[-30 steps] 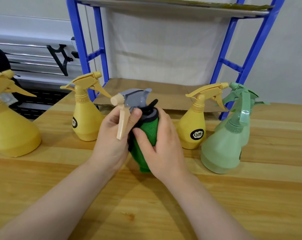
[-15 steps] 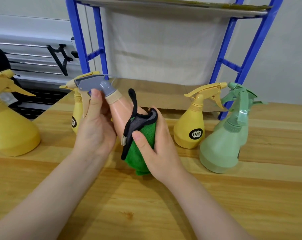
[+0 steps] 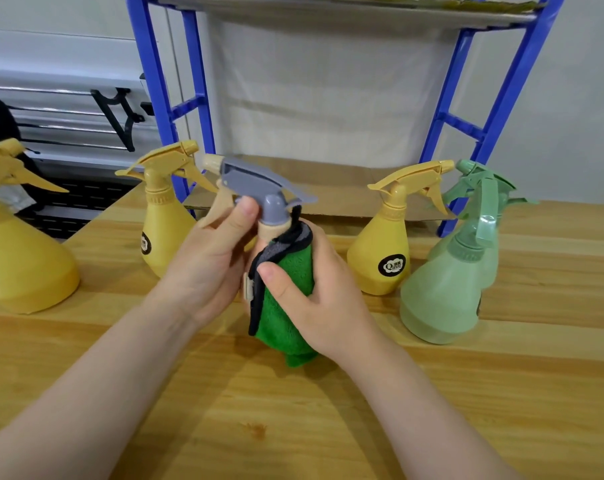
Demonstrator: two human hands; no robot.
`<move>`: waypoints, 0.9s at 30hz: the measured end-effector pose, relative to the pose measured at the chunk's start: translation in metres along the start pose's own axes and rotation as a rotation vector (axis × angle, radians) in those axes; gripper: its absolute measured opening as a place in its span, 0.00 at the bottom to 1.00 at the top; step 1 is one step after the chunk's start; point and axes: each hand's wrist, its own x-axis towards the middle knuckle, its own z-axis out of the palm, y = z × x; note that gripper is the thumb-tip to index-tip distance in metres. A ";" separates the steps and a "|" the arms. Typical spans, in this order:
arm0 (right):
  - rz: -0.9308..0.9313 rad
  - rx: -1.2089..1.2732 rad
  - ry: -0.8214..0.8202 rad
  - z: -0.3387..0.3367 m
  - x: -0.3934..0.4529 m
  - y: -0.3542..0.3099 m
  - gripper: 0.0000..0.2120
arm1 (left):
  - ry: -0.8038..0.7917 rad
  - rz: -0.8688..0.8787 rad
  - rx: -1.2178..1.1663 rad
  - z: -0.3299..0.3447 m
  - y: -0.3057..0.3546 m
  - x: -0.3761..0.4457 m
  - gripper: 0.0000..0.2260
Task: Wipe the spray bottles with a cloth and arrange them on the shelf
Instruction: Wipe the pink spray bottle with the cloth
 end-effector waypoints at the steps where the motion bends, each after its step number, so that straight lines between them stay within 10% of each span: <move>1: 0.015 0.010 -0.003 -0.001 -0.001 0.000 0.18 | -0.043 -0.018 -0.007 0.000 -0.002 0.000 0.23; 16: 0.134 0.158 0.264 0.003 0.006 0.000 0.14 | 0.058 -0.111 0.115 0.018 -0.004 -0.005 0.18; 27: -0.006 -0.430 0.188 0.004 0.001 0.004 0.21 | 0.026 0.057 0.276 0.028 -0.017 -0.015 0.10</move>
